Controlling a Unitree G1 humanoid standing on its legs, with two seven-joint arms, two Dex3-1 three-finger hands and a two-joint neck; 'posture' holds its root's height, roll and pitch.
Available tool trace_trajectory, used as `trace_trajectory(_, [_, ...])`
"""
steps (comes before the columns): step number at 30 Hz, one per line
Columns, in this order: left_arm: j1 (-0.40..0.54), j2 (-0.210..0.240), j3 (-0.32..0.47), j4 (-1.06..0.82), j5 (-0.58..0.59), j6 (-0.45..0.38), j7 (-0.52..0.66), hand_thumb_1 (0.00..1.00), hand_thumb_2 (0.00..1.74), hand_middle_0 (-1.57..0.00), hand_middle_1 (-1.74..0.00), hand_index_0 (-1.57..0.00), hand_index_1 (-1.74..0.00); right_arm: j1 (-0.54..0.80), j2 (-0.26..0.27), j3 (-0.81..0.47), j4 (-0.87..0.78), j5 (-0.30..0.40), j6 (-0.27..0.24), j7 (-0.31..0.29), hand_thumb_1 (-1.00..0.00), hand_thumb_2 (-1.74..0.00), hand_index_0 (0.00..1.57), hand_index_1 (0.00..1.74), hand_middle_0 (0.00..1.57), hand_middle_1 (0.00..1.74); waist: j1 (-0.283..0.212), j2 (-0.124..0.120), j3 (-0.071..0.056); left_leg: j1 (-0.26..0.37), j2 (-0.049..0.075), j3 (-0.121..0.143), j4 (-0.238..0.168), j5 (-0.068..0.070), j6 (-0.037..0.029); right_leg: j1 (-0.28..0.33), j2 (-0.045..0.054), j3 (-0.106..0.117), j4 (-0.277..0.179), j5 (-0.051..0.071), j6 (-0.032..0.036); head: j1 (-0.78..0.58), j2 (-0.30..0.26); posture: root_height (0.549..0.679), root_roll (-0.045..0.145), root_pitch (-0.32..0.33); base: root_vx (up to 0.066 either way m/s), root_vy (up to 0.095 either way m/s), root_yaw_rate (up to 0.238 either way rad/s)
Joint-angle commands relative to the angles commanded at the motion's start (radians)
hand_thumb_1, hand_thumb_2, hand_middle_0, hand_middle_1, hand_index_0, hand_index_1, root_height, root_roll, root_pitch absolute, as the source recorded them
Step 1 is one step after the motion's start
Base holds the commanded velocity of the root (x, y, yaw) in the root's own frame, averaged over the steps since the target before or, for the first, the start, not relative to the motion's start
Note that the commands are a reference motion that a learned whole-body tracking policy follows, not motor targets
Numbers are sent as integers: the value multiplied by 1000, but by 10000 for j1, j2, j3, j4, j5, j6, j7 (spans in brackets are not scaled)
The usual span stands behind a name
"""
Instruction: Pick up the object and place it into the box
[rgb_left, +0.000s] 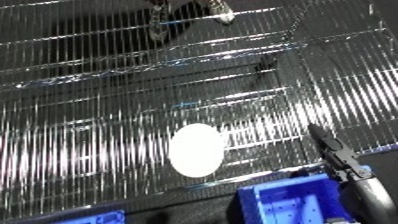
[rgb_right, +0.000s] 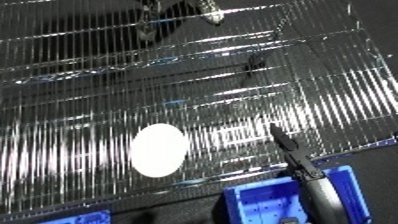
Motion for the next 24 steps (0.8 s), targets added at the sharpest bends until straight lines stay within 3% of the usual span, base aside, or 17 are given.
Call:
trace_trajectory(3, [-2,56,88,98,-3,32,17,0,0,0,0,0,0,690,265,-34,669,159,-310,323,0,0,0,0,0,0,-50,-81,-105,243,44,-6,-224,50,-24,237,15,-9,-226,35,55,-236,-134,648,48,49,-2,-26,-2])
trace_trajectory(5, [34,113,173,153,51,50,29,0,0,0,0,0,0,1331,485,-76,1241,513,-494,658,0,0,0,0,0,0,-74,-148,-224,475,68,5,-485,125,-41,458,41,-21,-508,98,127,-439,-351,651,45,46,-11,-37,14])
trace_trajectory(6, [34,113,173,153,51,50,29,0,0,0,0,0,0,1331,485,-76,1241,513,-494,658,0,0,0,0,0,0,-74,-148,-224,475,68,5,-485,125,-41,458,41,-21,-508,98,127,-439,-351,651,45,46,-14,-39,14])
trace_trajectory(7, [19,159,207,188,83,86,20,0,0,0,0,0,0,1639,657,-45,1728,606,-593,812,0,0,0,0,0,0,-83,-182,-318,609,71,10,-666,183,-54,615,61,-42,-744,154,168,-436,-649,653,43,46,-21,-38,21])
trace_trajectory(12, [-48,245,177,324,165,114,-28,0,0,0,0,0,0,1878,938,135,3127,736,-714,1092,0,0,0,0,0,0,-39,-222,-543,957,52,-28,-1103,300,-98,1007,76,-102,-1250,267,245,-293,-1295,657,41,41,-7,-35,31])
trace_trajectory(13, [-81,262,149,437,223,93,-50,0,0,0,0,0,0,1878,1044,177,3956,891,-727,1313,0,0,0,0,0,0,15,-235,-683,1190,40,-55,-1404,375,-133,1242,74,-137,-1550,332,297,-216,-1633,659,40,38,29,-31,40])
trace_trajectory(14, [-81,262,149,437,223,93,-50,0,0,0,0,0,0,1878,1044,177,3956,891,-727,1313,0,0,0,0,0,0,15,-235,-683,1190,40,-55,-1404,375,-133,1242,74,-137,-1550,332,297,-216,-1633,659,40,38,29,-31,40])
trace_trajectory(16, [-103,270,125,549,297,73,-74,0,0,0,0,0,0,1834,1143,190,4748,955,-746,1526,0,0,0,0,0,0,77,-244,-834,1413,11,-79,-1719,460,-163,1481,79,-179,-1870,401,344,-140,-1934,661,40,36,30,-28,46])
trace_trajectory(17, [-97,265,102,668,372,54,-102,0,0,0,0,0,0,1770,1269,194,5540,993,-752,1742,0,0,0,0,0,0,137,-259,-997,1646,-17,-102,-2062,569,-194,1736,82,-233,-2210,486,394,-89,-2348,664,40,34,43,-25,48])
trace_trajectory(18, [-97,265,102,668,372,54,-102,0,0,0,0,0,0,1770,1269,194,5540,993,-752,1742,0,0,0,0,0,0,137,-259,-997,1646,-17,-102,-2062,569,-194,1736,82,-233,-2210,486,394,-89,-2348,664,40,34,43,-25,48])
trace_trajectory(19, [-88,258,102,721,427,50,-117,0,0,0,0,0,0,1738,1339,191,5904,1028,-733,1840,0,0,0,0,0,0,165,-267,-1082,1769,-28,-112,-2240,628,-212,1872,80,-264,-2386,528,418,-85,-2600,665,40,32,54,-23,52])
trace_trajectory(24, [-8,175,142,1027,831,137,-217,0,0,0,0,0,0,1813,1734,119,7620,1089,-404,2385,0,0,0,0,0,0,293,-283,-1676,2624,11,-128,-3454,993,-354,2845,109,-450,-3653,834,539,-4,-3660,671,39,26,98,-12,48])
